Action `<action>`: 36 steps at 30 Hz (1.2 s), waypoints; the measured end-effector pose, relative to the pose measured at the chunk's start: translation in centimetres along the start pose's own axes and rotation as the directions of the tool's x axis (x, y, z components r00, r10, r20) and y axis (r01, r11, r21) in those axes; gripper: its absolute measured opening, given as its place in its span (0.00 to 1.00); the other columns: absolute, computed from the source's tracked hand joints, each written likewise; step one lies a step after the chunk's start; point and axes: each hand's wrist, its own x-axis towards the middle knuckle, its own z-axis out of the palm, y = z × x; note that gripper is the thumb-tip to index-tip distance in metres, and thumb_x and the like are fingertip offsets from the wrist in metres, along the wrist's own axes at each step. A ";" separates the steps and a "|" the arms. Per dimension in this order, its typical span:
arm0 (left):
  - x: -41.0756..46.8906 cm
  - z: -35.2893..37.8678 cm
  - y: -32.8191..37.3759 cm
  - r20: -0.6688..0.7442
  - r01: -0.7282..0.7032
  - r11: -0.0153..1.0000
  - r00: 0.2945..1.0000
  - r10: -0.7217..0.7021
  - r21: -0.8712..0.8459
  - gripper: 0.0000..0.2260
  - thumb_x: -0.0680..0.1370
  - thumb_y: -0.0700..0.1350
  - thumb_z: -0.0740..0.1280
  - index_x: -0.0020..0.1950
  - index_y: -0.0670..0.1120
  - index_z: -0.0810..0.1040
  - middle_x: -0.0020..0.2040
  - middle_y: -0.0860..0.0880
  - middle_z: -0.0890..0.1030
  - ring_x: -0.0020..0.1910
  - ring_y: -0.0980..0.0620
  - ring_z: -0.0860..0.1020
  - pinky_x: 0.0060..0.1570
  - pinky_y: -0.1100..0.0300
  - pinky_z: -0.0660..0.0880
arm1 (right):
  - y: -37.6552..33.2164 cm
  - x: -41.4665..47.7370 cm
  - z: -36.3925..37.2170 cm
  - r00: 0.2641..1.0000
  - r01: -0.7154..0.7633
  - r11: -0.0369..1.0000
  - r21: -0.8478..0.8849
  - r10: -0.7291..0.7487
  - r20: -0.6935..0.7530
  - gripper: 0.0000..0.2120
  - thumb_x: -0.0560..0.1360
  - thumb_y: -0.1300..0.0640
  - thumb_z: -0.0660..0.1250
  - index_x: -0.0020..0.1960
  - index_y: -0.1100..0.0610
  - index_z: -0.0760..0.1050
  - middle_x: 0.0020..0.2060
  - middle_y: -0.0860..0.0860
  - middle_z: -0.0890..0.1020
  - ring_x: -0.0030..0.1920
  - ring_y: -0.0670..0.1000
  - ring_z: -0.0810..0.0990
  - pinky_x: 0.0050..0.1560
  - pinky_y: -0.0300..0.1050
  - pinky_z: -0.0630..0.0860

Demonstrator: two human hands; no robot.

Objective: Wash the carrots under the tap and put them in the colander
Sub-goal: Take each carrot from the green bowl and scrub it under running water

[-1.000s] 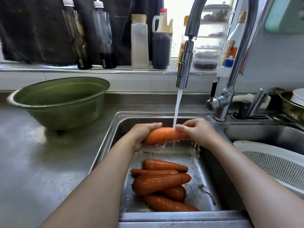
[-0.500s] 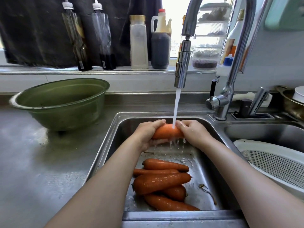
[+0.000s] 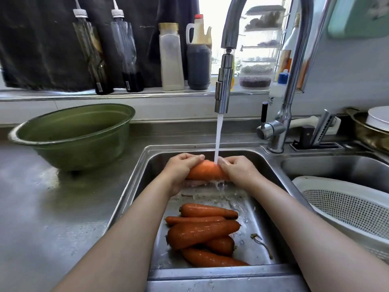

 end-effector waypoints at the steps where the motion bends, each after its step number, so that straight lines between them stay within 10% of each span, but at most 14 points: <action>1: 0.0 -0.3 -0.1 -0.025 -0.003 1.000 1.000 0.003 -0.003 0.15 0.78 0.51 0.75 0.60 0.45 0.80 0.61 0.40 0.78 0.57 0.37 0.81 0.43 0.46 0.85 | 0.1 -0.2 0.0 0.996 0.005 1.000 0.013 -0.006 0.089 0.19 0.82 0.37 0.62 0.60 0.47 0.84 0.48 0.48 0.86 0.49 0.50 0.84 0.52 0.49 0.80; 5: 0.1 -0.7 -0.3 -0.077 -0.049 0.999 0.996 0.049 -0.001 0.14 0.78 0.51 0.75 0.58 0.44 0.79 0.59 0.39 0.78 0.54 0.36 0.82 0.38 0.48 0.84 | 0.0 -0.7 0.1 0.956 -0.010 0.999 0.052 -0.005 0.295 0.19 0.83 0.38 0.60 0.66 0.47 0.79 0.44 0.52 0.87 0.43 0.50 0.83 0.38 0.41 0.76; 11: 0.3 0.1 -0.2 -0.112 -0.147 0.987 0.982 0.154 0.065 0.10 0.80 0.53 0.71 0.54 0.48 0.78 0.59 0.41 0.77 0.56 0.37 0.79 0.38 0.46 0.84 | -0.7 -0.2 0.8 0.992 -0.094 0.995 -0.016 0.095 0.077 0.30 0.80 0.29 0.55 0.55 0.51 0.83 0.38 0.52 0.86 0.38 0.54 0.84 0.38 0.46 0.76; 17: 0.4 0.0 -0.4 -0.151 -0.139 0.979 0.975 0.162 0.152 0.10 0.81 0.54 0.69 0.54 0.49 0.77 0.57 0.42 0.77 0.55 0.37 0.79 0.38 0.44 0.85 | 1.0 -0.4 -0.4 0.888 -0.079 0.990 0.118 0.016 0.460 0.14 0.84 0.40 0.61 0.63 0.45 0.78 0.45 0.50 0.85 0.39 0.49 0.81 0.37 0.42 0.73; 25: 0.3 0.8 0.2 -0.157 -0.189 0.970 0.964 0.213 0.155 0.10 0.82 0.54 0.68 0.50 0.48 0.78 0.55 0.41 0.77 0.52 0.39 0.80 0.34 0.48 0.84 | -0.8 -0.2 1.0 0.988 -0.142 0.978 0.154 0.131 0.081 0.25 0.83 0.36 0.58 0.48 0.54 0.83 0.33 0.54 0.84 0.27 0.51 0.79 0.30 0.42 0.74; 31: 0.2 0.7 0.2 -0.148 -0.185 0.961 0.965 0.217 0.205 0.12 0.82 0.55 0.68 0.50 0.46 0.78 0.54 0.41 0.77 0.52 0.38 0.80 0.37 0.42 0.85 | 0.7 -0.2 -0.4 0.922 -0.156 0.981 0.113 0.104 0.372 0.23 0.82 0.33 0.59 0.63 0.47 0.79 0.47 0.54 0.88 0.39 0.52 0.82 0.40 0.45 0.75; 36: 0.2 1.1 0.3 -0.159 -0.192 0.961 0.961 0.225 0.198 0.12 0.83 0.54 0.67 0.50 0.45 0.78 0.53 0.41 0.78 0.49 0.40 0.80 0.37 0.44 0.85 | -0.1 0.1 0.9 0.974 -0.200 0.972 0.123 0.184 0.131 0.26 0.79 0.31 0.62 0.52 0.53 0.82 0.38 0.57 0.86 0.30 0.53 0.80 0.33 0.44 0.75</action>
